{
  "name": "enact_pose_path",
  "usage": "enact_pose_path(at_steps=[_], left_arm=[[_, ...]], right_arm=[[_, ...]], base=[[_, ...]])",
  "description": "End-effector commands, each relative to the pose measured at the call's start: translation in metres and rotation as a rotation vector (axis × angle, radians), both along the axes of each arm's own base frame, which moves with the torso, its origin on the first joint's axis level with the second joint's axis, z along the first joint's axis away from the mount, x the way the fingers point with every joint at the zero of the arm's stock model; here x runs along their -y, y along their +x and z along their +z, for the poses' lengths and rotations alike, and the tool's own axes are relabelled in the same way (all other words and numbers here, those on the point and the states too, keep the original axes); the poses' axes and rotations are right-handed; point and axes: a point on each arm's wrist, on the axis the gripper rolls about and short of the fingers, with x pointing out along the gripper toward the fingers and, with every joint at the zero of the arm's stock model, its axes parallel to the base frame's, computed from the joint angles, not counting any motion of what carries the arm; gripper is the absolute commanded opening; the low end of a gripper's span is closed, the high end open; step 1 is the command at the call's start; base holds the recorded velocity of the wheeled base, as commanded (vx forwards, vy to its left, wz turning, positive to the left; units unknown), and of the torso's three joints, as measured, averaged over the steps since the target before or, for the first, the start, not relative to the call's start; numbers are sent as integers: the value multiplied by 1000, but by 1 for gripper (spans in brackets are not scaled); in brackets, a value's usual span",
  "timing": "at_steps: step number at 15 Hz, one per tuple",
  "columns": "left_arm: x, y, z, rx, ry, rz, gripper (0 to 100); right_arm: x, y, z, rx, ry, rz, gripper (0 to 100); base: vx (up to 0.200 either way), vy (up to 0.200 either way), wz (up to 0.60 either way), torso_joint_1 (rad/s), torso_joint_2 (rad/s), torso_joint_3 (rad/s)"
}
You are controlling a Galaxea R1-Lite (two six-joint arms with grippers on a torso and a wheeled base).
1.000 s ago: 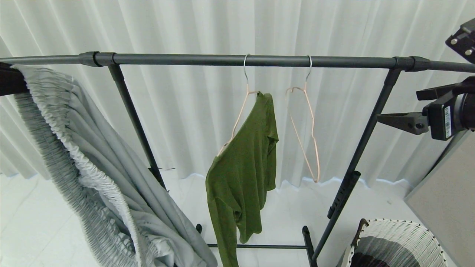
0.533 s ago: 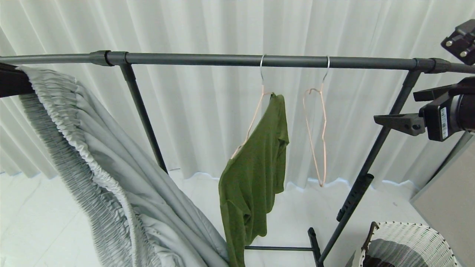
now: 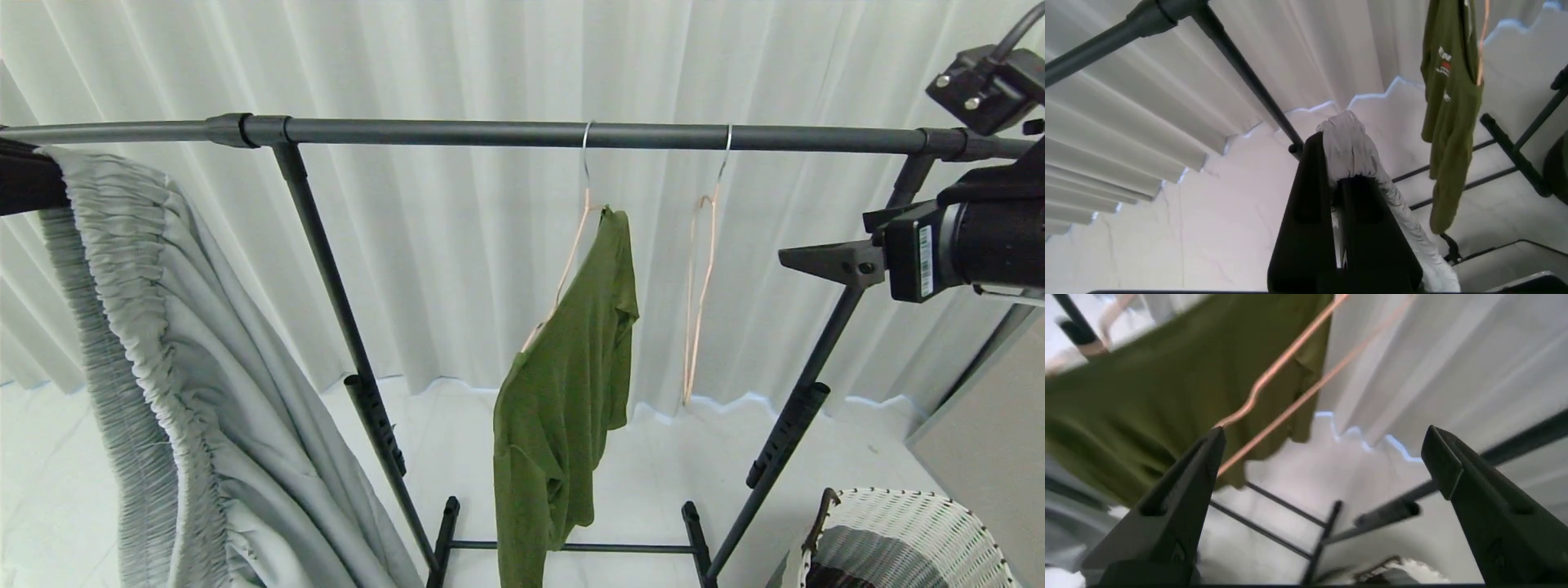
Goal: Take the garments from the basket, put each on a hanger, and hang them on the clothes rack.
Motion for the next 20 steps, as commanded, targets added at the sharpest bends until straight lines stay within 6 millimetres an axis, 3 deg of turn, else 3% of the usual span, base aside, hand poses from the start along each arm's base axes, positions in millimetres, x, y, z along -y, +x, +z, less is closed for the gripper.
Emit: enact_pose_path(at_steps=[1, 7, 12, 17, 20], left_arm=[[0, 0, 0, 1, -1, 0, 0], [-1, -2, 0, 3, -3, 0, 0], [-1, -2, 0, 2, -2, -6, 0], [-1, -3, -1, 2, -2, -8, 0], [-1, -3, -1, 0, 0, -8, 0]], right_arm=[[-23, 10, -4, -29, -1, 25, 100], [-49, 40, -18, -62, -23, -57, 100], [-61, 45, -14, -13, 65, -56, 100], [-74, 63, -31, -39, 39, -64, 100], [-80, 71, -31, -37, 41, -64, 100]], base=[[0, 0, 0, 0, 0, 0], [0, 0, 0, 0, 0, 0], [0, 0, 0, 0, 0, 0], [0, 0, 0, 0, 0, 0], [0, 0, 0, 0, 0, 0]])
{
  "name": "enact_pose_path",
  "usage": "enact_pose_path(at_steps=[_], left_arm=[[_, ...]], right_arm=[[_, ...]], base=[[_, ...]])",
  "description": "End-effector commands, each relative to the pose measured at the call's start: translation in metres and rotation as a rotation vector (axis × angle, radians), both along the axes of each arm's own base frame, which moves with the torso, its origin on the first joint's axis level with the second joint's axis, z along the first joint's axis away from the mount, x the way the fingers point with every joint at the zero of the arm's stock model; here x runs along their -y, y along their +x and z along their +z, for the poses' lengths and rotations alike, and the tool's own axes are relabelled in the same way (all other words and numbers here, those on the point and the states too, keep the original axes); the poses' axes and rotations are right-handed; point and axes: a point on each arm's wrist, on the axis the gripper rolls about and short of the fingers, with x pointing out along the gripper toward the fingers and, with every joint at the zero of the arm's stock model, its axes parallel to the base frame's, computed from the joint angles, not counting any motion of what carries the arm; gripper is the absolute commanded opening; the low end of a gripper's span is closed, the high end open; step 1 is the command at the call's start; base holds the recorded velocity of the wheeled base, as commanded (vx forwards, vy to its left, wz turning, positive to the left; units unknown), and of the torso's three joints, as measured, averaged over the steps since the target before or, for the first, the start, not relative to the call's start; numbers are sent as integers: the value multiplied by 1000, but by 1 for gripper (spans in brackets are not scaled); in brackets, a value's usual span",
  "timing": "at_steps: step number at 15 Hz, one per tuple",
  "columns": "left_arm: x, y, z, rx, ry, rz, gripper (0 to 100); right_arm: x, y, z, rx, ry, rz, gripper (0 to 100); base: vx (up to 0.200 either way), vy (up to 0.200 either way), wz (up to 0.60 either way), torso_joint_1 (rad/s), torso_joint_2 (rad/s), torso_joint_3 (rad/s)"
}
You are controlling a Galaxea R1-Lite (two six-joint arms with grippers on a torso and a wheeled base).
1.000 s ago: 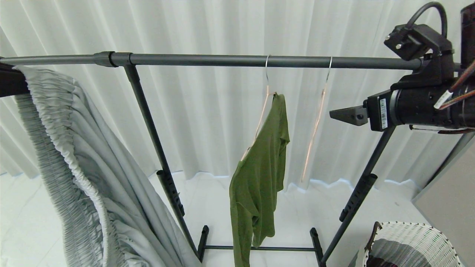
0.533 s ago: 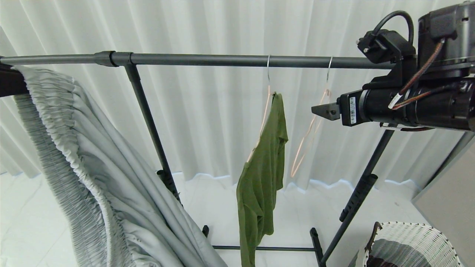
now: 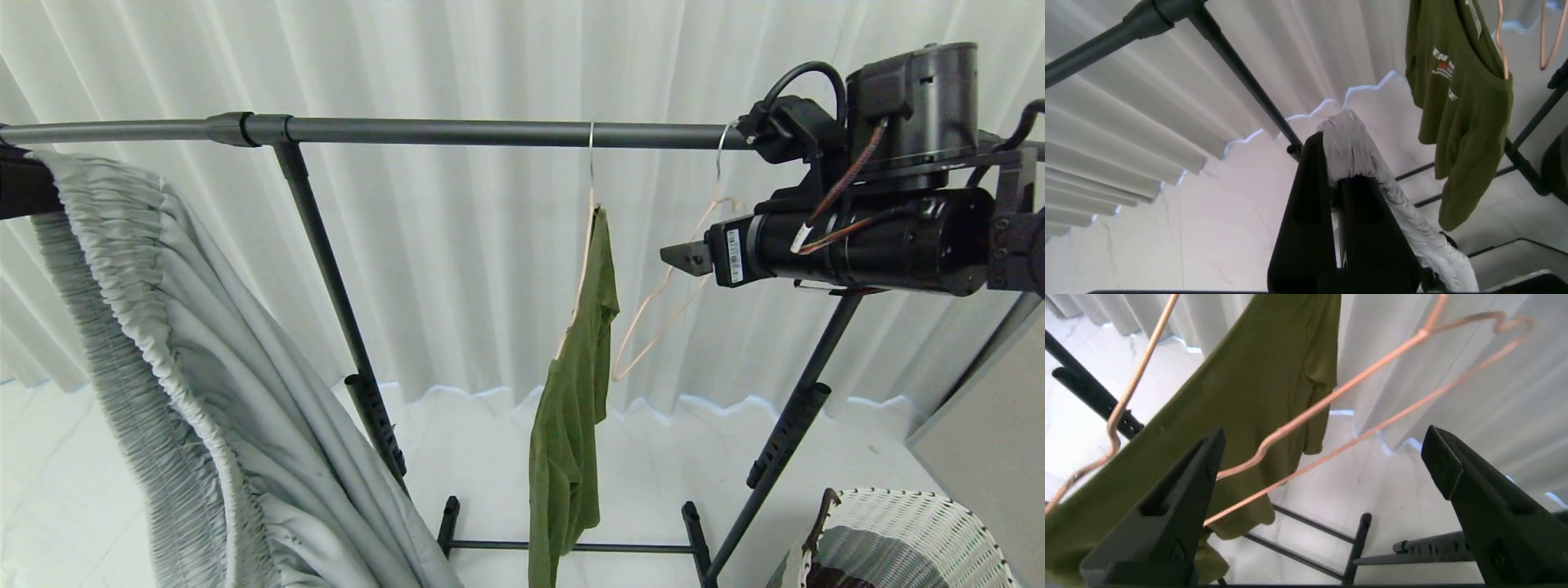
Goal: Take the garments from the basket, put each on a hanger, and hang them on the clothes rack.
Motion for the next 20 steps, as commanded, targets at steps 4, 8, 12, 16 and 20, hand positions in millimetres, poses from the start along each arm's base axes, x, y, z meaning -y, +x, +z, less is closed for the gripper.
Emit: enact_pose_path(at_steps=[4, 8, 12, 16, 20], left_arm=[[-1, -1, -2, -3, 3, 0, 0], [-6, -7, -6, -6, 5, 0, 0], [-8, -10, -9, -10, 5, 0, 0], [-5, -6, -9, 2, -3, -1, 0], [-3, -4, -13, -2, 2, -1, 0]], right_arm=[[-10, 12, -12, -28, -20, 0, 100], [-14, 21, -21, -49, -32, -5, 100], [-19, 28, -24, -49, -41, -44, 100], [-15, 25, -21, -44, -40, -57, 100], [-6, 17, -19, -51, -45, -67, 100]], base=[[0, 0, 0, 0, 0, 0], [0, 0, 0, 0, 0, 0], [0, 0, 0, 0, 0, 0], [0, 0, 0, 0, 0, 0], [0, 0, 0, 0, 0, 0]])
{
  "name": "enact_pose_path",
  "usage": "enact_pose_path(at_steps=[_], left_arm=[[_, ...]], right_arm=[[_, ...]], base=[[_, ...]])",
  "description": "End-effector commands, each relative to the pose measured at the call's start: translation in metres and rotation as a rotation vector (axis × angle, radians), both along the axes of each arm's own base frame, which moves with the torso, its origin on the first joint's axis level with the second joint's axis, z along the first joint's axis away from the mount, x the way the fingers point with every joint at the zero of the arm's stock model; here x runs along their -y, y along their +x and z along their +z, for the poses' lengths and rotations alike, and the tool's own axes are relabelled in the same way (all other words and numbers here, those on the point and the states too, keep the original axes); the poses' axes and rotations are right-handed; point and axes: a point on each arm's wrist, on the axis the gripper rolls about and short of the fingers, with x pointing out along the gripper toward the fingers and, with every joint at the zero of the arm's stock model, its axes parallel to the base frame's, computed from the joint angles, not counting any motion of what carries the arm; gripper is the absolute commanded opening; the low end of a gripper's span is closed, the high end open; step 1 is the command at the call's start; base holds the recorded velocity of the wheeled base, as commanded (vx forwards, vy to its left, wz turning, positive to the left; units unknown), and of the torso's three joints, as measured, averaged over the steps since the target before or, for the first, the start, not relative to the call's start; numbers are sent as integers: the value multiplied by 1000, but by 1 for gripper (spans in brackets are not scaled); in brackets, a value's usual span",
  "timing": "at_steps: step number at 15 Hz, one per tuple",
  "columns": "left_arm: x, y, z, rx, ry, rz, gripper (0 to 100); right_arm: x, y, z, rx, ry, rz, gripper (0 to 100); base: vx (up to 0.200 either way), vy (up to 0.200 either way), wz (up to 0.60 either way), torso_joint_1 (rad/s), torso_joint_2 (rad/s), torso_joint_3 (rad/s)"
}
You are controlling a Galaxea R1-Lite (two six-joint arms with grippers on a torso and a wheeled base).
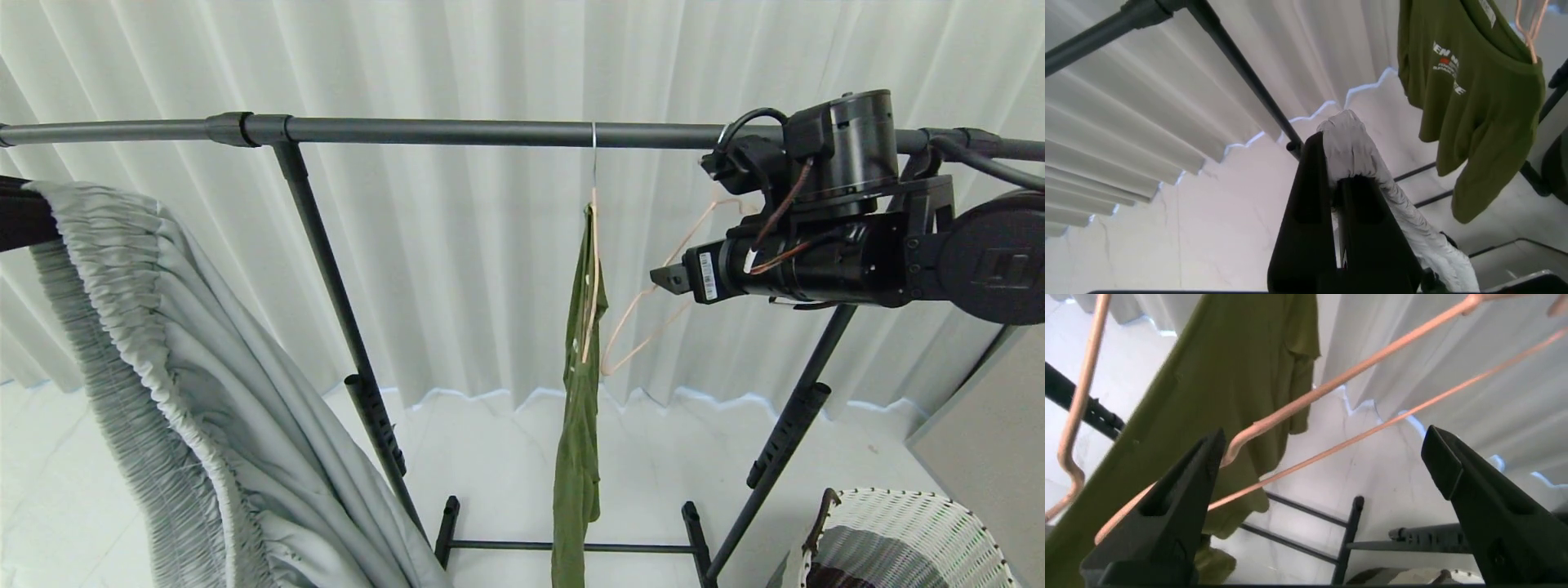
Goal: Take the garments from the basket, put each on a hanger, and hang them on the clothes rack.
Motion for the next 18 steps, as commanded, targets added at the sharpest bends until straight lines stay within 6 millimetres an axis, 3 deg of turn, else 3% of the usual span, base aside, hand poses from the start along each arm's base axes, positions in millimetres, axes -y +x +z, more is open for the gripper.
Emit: enact_pose_path(at_steps=[1, 12, 18], left_arm=[[1, 1, -1, -4, 4, 1, 0], [2, 2, -4, 3, 13, -6, 0], [1, 1, -3, 14, 19, -12, 0]], right_arm=[[9, -7, 4, 5, 4, -8, 100], [23, -17, 6, -17, 66, -53, 100], [28, -14, -5, -51, 48, -75, 100]], base=[[0, 0, 0, 0, 0, 0], [0, 0, 0, 0, 0, 0], [0, 0, 0, 0, 0, 0]])
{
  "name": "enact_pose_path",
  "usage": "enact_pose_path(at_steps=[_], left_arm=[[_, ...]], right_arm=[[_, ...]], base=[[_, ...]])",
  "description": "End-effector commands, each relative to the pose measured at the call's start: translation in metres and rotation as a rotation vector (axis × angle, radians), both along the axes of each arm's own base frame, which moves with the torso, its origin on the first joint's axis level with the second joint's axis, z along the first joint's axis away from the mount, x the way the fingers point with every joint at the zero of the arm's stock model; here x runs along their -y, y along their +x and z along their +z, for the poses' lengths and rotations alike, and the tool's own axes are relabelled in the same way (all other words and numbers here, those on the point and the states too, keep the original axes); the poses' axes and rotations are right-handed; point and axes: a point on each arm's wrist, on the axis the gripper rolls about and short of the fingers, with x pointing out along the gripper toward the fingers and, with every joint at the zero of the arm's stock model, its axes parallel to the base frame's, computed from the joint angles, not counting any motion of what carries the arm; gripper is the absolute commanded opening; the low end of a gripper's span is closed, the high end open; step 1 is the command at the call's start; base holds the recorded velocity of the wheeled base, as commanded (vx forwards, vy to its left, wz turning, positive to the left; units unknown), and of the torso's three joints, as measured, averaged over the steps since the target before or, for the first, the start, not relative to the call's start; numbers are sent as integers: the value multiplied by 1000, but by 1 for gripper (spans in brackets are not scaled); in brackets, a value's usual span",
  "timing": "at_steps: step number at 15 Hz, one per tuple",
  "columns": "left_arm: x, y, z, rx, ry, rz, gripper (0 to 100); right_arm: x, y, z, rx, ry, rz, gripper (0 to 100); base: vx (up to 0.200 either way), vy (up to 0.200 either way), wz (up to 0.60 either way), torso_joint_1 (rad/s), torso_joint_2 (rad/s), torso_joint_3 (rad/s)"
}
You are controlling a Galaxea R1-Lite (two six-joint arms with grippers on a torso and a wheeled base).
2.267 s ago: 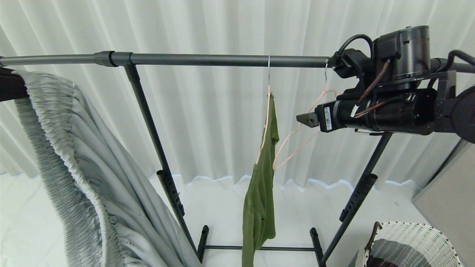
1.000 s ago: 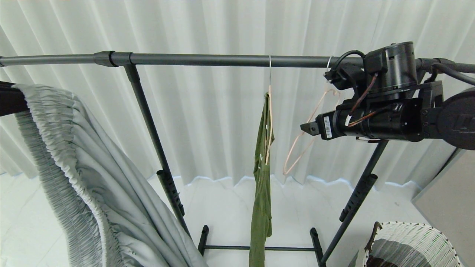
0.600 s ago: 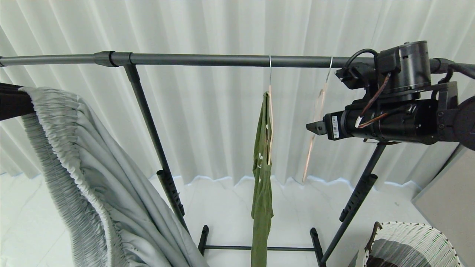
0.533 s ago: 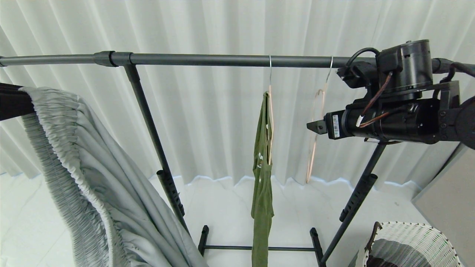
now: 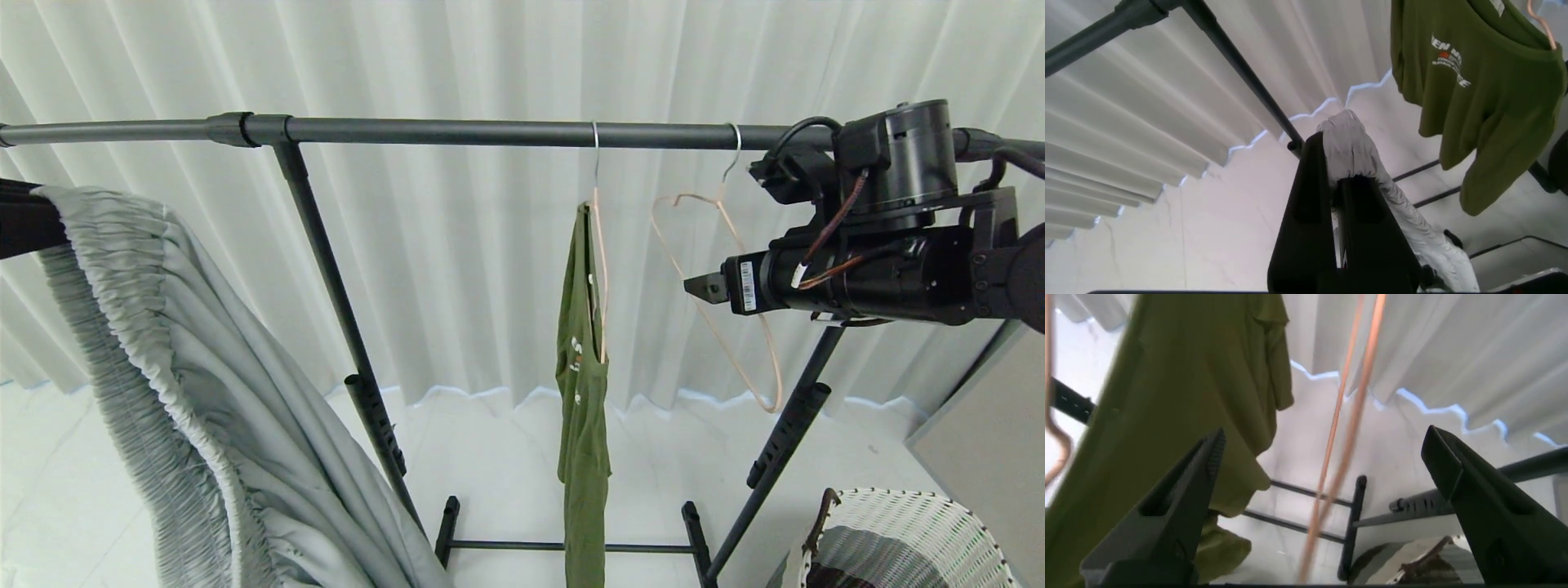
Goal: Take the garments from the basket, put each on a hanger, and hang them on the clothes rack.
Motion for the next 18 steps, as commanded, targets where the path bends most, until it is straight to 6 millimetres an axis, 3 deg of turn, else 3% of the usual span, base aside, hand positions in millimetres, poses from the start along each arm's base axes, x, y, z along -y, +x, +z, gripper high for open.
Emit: enact_pose_path(at_steps=[1, 9, 18], left_arm=[[0, 0, 0, 2, -1, -3, 0], [1, -1, 1, 6, 16, -21, 0], [1, -1, 0, 5, 17, -21, 0]], right_arm=[[1, 2, -3, -8, -2, -8, 100], [3, 14, -21, -93, 9, -56, 100], [0, 19, -25, -103, 8, -52, 100]], base=[[0, 0, 0, 0, 0, 0], [0, 0, 0, 0, 0, 0], [0, 0, 0, 0, 0, 0]])
